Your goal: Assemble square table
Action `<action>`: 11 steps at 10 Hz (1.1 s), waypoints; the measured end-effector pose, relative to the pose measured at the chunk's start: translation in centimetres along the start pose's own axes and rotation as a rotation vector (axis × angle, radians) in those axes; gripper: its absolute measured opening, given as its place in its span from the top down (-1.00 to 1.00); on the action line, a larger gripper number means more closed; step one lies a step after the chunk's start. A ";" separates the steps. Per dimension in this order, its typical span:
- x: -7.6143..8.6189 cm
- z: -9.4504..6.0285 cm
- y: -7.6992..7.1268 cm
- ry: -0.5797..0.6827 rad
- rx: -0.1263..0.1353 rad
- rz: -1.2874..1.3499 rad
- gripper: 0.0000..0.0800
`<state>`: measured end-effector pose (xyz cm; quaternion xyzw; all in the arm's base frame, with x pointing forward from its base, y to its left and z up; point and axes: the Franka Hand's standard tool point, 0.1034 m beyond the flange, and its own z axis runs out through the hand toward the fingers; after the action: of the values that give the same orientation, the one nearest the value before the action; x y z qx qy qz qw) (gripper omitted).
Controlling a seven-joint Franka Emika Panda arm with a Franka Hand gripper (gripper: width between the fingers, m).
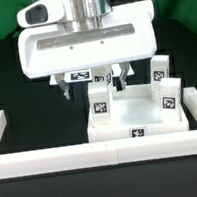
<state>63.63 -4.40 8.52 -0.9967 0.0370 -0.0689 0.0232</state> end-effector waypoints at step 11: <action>-0.1 0.2 -0.3 -0.001 0.005 0.025 0.28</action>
Offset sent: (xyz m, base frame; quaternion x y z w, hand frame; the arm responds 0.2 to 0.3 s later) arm 0.0016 -0.0018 -0.0054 0.0075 0.0095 -0.0220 0.9997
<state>63.57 -4.09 8.28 -0.9961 0.0492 -0.0679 0.0264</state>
